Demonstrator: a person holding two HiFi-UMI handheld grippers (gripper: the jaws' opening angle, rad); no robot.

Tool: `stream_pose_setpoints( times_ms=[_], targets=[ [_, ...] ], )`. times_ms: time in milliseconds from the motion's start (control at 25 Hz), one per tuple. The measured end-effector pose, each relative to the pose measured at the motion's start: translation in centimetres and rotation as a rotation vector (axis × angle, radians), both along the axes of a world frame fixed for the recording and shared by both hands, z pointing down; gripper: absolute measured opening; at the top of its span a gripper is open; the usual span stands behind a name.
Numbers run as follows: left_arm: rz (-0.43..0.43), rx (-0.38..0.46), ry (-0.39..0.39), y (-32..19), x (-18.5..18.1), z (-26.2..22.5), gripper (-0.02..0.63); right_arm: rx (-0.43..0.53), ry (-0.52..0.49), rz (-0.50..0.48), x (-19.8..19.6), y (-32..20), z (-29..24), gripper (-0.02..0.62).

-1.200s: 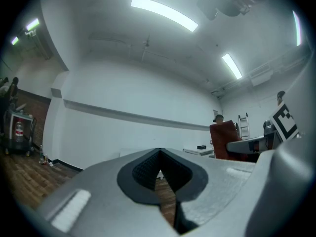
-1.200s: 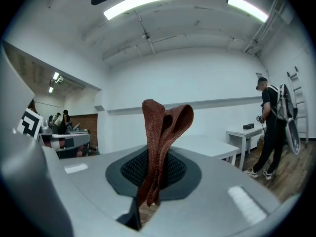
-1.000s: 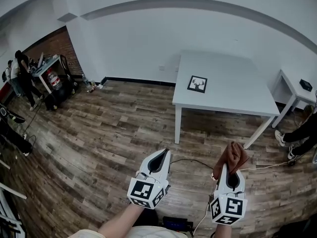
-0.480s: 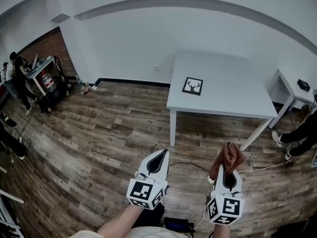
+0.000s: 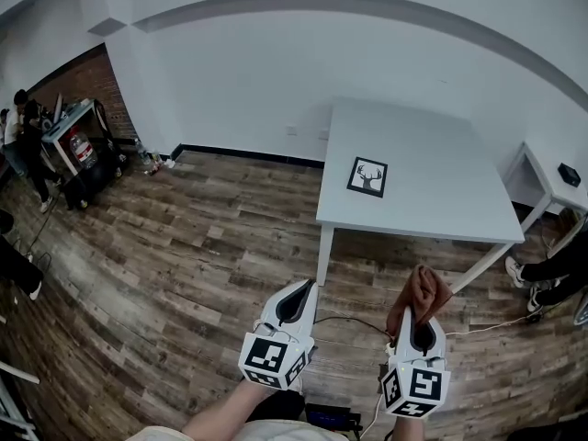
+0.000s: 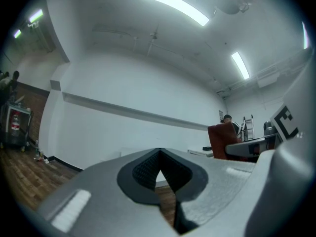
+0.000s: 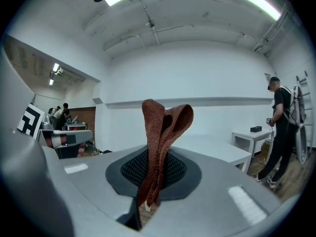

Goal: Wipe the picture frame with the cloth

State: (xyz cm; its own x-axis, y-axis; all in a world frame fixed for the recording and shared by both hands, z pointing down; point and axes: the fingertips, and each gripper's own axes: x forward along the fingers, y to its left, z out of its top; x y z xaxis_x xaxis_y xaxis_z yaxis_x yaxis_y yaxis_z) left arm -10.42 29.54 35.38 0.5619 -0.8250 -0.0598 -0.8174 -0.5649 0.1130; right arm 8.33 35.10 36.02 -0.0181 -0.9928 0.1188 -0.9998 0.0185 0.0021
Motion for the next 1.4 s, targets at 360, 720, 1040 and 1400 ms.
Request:
stream_pose_setpoints(
  times_ms=[360,720,1040,1400],
  targets=[
    [0.033,0.013,0.023,-8.0,-2.5,-0.8,0.000,-0.003,0.021,0.022,-3.1,-7.7,-0.7,0.061],
    [0.060,0.013,0.015,-12.2,-2.6,-0.9,0.000,-0.010,0.020,0.040,-3.6,-11.5,-0.7,0.060],
    [0.057,0.017,-0.014,-16.1,-0.7,-0.2,0.000,-0.020,0.008,0.022,-2.2,-15.8,0.7,0.061],
    [0.043,-0.011,-0.025,-23.1,5.1,0.7,0.000,-0.041,-0.014,0.003,3.6,-23.5,1.5,0.060]
  ],
)
